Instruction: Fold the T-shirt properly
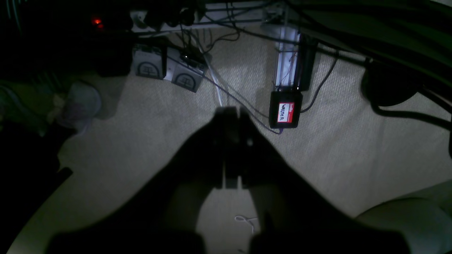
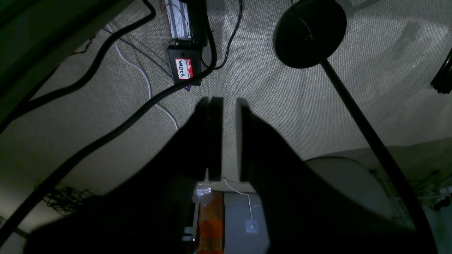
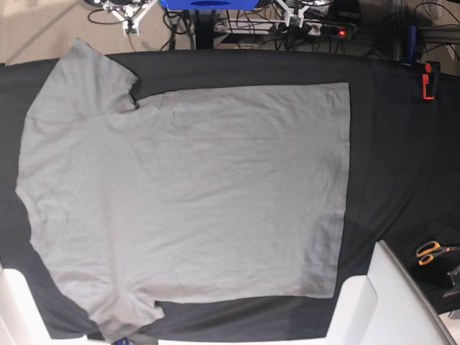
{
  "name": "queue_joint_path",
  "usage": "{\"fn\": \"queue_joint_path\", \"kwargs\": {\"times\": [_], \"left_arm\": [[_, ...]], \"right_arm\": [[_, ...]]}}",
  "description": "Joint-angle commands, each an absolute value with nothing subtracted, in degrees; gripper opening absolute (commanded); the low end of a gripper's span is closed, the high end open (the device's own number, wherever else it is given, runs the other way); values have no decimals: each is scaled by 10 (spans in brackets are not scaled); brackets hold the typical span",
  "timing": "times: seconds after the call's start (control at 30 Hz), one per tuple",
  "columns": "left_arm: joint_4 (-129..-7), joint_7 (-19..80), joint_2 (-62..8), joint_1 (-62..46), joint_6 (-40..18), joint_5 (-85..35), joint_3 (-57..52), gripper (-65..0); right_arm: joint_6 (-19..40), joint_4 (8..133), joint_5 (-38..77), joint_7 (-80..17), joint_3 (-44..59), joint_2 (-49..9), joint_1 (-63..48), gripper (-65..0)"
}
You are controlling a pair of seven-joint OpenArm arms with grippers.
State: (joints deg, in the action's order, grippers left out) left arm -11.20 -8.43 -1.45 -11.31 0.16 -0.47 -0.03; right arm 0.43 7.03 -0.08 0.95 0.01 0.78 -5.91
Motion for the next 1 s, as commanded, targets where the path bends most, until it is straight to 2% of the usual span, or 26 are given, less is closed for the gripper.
{"fn": "queue_joint_path", "kwargs": {"times": [0.0, 0.07, 0.13, 0.6, 0.7, 0.97], "left_arm": [[-117, -85, -16, -124, 3, -4, 0, -650], [-131, -85, -16, -135, 3, -4, 0, -650], [-145, -85, -16, -146, 3, -3, 3, -650], [-175, -85, -17, -175, 3, -4, -1, -650], [-256, -85, -32, -225, 3, -5, -1, -650], [-461, -85, -72, -358, 3, -8, -13, -650]], "right_arm": [[4, 80, -1, 17, -1, 6, -72, -594], [4, 95, -1, 22, -1, 5, -82, -600], [4, 99, -1, 21, -1, 4, -84, -650], [4, 123, -2, 21, -1, 3, -108, -642], [4, 181, -2, 4, -1, 3, -153, -642], [4, 475, 0, -119, 2, -17, -311, -642]]}}
